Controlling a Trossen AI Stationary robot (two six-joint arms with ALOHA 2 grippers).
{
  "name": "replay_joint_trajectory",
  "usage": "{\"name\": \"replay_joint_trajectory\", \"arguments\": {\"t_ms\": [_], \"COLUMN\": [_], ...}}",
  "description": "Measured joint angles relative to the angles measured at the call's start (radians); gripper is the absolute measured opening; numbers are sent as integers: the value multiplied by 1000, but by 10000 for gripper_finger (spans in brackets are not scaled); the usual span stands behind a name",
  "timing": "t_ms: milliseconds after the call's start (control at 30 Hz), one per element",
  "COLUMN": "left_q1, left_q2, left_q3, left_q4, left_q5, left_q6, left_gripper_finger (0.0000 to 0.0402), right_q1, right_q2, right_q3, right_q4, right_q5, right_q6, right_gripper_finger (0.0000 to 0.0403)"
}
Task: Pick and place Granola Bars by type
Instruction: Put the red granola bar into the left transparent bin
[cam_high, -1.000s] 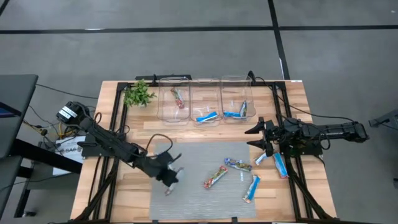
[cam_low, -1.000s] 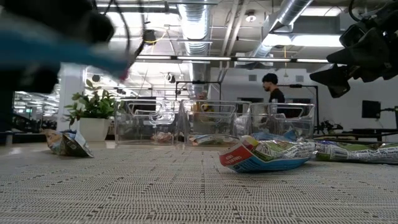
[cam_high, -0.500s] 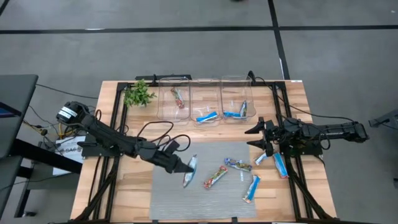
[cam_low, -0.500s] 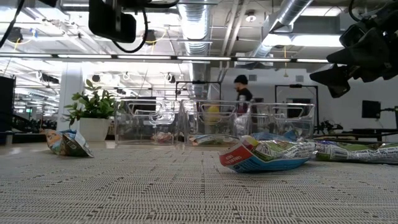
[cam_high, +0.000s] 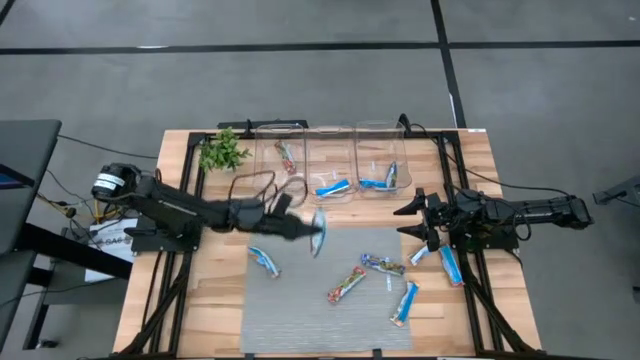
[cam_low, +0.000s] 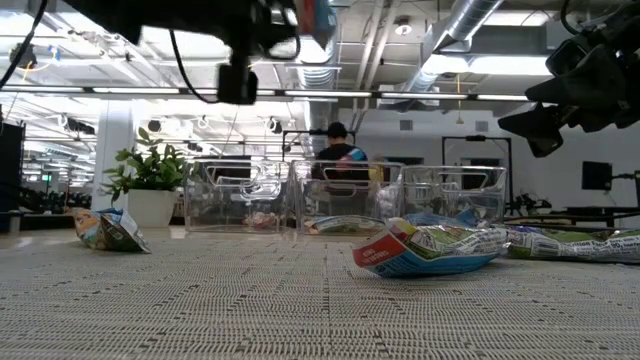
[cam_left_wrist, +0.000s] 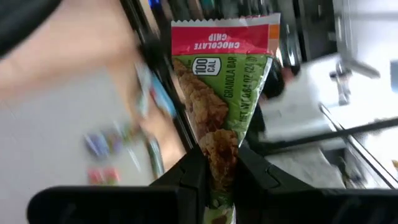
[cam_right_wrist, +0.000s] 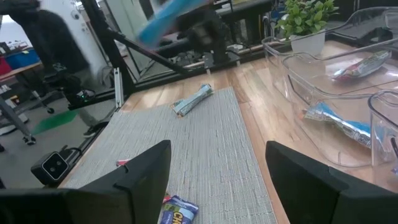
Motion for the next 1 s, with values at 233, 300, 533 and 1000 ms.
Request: {"name": "replay_joint_trajectory", "arguments": {"t_ms": [233,300,533,1000], "left_q1": [309,393,602,669], "left_q2": [0,0,0,-34], "left_q3": [0,0,0,76], "left_q4": [2,2,1,-216], "left_q5": [-11,-41,-143,0], "left_q6": [109,109,112,526], "left_gripper_finger": [48,48,48,48], "right_q1": [0,0,0,0], "right_q2": [0,0,0,0], "right_q3": [0,0,0,0], "right_q4": [0,0,0,0], "right_q5": [0,0,0,0], "right_q6": [0,0,0,0], "right_gripper_finger": [255,255,255,255]}}
